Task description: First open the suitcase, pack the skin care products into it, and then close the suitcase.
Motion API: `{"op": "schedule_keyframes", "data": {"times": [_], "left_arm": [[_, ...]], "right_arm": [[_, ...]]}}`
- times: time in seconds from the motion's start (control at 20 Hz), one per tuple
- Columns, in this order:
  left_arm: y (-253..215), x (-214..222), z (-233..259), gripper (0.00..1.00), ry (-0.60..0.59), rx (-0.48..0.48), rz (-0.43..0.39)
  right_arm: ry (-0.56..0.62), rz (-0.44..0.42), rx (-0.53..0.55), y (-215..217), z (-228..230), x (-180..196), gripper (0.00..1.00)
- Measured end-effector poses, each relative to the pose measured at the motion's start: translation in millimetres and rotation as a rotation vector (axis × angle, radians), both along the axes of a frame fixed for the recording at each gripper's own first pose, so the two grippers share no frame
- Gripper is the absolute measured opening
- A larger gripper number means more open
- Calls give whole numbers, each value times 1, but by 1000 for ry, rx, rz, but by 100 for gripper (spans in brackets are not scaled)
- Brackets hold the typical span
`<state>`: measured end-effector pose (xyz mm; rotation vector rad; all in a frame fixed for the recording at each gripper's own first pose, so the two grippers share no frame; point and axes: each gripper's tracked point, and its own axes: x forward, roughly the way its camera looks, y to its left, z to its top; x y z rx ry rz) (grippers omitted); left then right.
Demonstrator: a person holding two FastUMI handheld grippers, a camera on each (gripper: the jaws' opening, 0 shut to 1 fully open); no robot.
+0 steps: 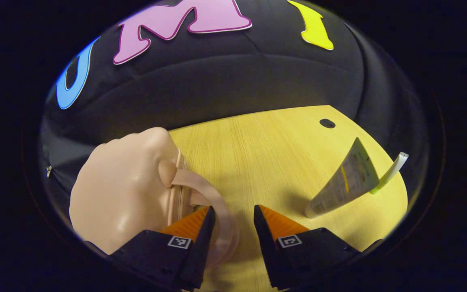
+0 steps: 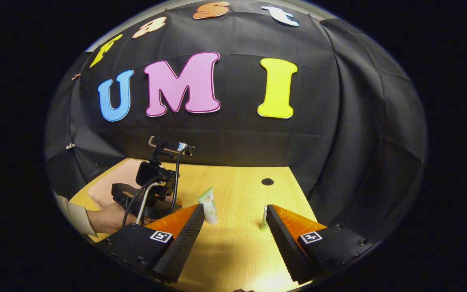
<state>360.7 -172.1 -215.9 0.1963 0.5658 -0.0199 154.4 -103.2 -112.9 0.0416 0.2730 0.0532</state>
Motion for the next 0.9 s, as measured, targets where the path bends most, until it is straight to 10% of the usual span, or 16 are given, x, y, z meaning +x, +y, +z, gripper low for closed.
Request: {"op": "schedule_keyframes", "data": {"times": [0.4, 0.65, 0.9], "left_arm": [[5, 0, 43, 14, -70, -5, -2], [59, -25, 169, 14, -207, -173, 35], [209, -46, 276, 14, -309, -194, 131]], "right_arm": [[12, 20, 4, 1, -6, 15, 98], [-15, 59, -21, 23, 8, 17, 98], [-28, 55, -8, 44, 19, 19, 98]]}}
